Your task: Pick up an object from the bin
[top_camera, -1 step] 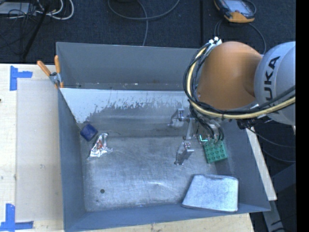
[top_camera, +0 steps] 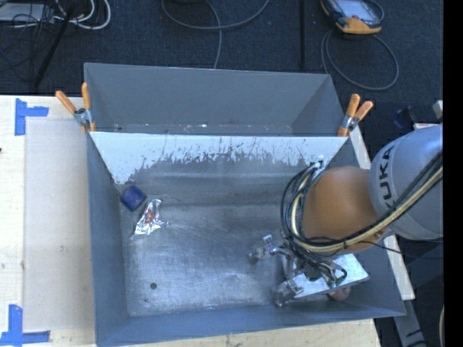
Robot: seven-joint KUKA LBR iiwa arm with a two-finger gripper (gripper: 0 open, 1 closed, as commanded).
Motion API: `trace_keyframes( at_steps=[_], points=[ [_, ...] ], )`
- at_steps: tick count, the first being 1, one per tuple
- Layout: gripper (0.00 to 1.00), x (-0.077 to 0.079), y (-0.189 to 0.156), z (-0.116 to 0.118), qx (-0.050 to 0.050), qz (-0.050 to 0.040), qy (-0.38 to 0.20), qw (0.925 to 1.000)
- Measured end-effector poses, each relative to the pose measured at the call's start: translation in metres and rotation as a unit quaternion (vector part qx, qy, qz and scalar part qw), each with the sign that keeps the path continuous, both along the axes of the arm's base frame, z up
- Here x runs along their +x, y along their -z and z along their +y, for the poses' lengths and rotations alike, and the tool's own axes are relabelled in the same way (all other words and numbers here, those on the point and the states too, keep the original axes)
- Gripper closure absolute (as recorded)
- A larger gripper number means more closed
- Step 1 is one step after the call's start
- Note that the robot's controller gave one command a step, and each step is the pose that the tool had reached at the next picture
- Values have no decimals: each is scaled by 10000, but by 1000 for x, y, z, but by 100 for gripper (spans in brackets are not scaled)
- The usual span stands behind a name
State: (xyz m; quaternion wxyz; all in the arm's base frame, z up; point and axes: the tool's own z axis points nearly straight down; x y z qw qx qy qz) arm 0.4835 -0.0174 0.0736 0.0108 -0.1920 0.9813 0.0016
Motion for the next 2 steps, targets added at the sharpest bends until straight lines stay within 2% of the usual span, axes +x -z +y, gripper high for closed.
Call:
trace_keyframes(
  at_steps=[1, 2],
  points=[
    [0, -2, -26, -78, -40, 88, -2632, 9647],
    [0, 19, -25, -110, 45, 114, -2425, 9701]
  ],
)
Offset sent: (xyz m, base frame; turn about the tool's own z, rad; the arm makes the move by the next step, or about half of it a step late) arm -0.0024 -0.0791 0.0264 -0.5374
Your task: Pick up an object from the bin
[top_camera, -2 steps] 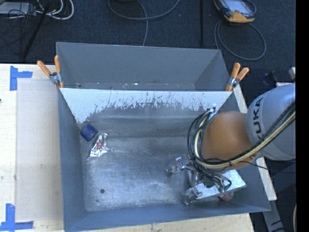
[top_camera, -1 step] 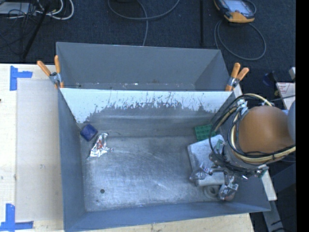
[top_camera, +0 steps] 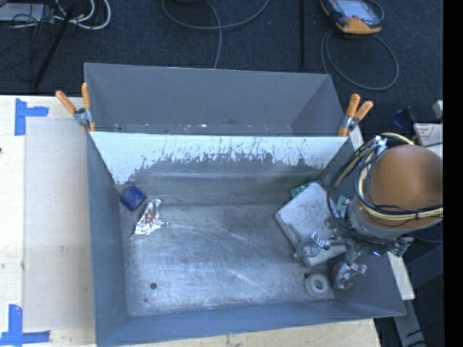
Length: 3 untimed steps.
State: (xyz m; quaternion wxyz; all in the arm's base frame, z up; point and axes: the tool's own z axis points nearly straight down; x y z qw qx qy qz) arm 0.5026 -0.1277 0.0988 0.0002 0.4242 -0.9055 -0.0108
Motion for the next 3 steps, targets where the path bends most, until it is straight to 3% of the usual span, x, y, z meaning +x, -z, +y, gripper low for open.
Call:
trace_keyframes(
  at_steps=[1, 2, 3],
  points=[
    [0, 1, 28, 35, -80, -16, 344, 9994],
    [0, -3, 27, 29, -91, -36, 1814, 9834],
    [100, -3, 26, 28, -110, -18, 1819, 9833]
  ],
)
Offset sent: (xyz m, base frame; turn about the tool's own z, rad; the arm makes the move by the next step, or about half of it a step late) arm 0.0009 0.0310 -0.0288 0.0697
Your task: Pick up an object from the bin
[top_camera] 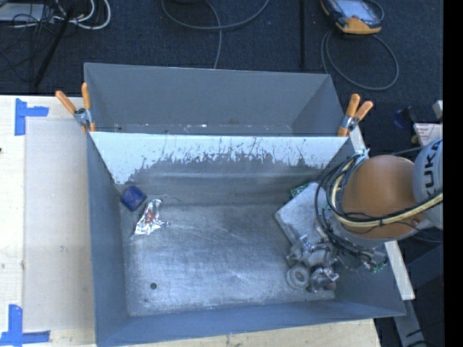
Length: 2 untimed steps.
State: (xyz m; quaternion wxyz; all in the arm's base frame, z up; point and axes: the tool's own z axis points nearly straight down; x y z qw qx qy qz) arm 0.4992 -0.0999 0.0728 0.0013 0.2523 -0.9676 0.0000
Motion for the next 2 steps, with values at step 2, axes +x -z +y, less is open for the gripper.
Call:
trace_keyframes(
  at_steps=[2],
  points=[
    [100, 1, -41, 3, 9, -20, 6, 10000]
  ],
)
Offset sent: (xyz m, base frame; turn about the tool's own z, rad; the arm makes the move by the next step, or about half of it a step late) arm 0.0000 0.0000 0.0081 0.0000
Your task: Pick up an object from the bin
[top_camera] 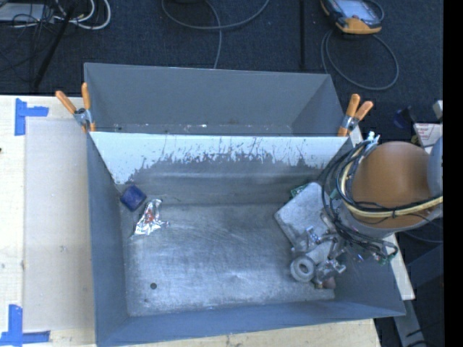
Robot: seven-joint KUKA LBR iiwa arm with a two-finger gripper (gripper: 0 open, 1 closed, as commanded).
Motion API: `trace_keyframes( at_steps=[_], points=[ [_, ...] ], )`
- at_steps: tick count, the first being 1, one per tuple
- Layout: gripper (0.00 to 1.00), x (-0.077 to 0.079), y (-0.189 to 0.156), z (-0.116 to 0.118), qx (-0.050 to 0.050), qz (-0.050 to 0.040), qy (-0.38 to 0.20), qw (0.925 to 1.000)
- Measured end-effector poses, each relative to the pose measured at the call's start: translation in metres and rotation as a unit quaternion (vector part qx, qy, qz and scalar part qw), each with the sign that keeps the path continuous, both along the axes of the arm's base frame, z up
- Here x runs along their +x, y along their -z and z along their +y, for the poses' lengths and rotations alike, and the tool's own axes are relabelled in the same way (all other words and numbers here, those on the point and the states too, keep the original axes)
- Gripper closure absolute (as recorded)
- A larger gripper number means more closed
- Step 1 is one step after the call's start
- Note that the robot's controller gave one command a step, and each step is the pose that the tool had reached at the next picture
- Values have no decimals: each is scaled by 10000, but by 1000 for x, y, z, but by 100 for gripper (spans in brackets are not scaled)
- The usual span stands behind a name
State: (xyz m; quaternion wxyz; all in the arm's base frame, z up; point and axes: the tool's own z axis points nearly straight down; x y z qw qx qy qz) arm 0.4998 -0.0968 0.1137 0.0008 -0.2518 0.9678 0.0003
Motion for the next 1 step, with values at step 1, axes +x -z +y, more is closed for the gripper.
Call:
trace_keyframes(
  at_steps=[1],
  points=[
    [100, 0, -7, 1, 1, 6, 11, 10000]
  ],
)
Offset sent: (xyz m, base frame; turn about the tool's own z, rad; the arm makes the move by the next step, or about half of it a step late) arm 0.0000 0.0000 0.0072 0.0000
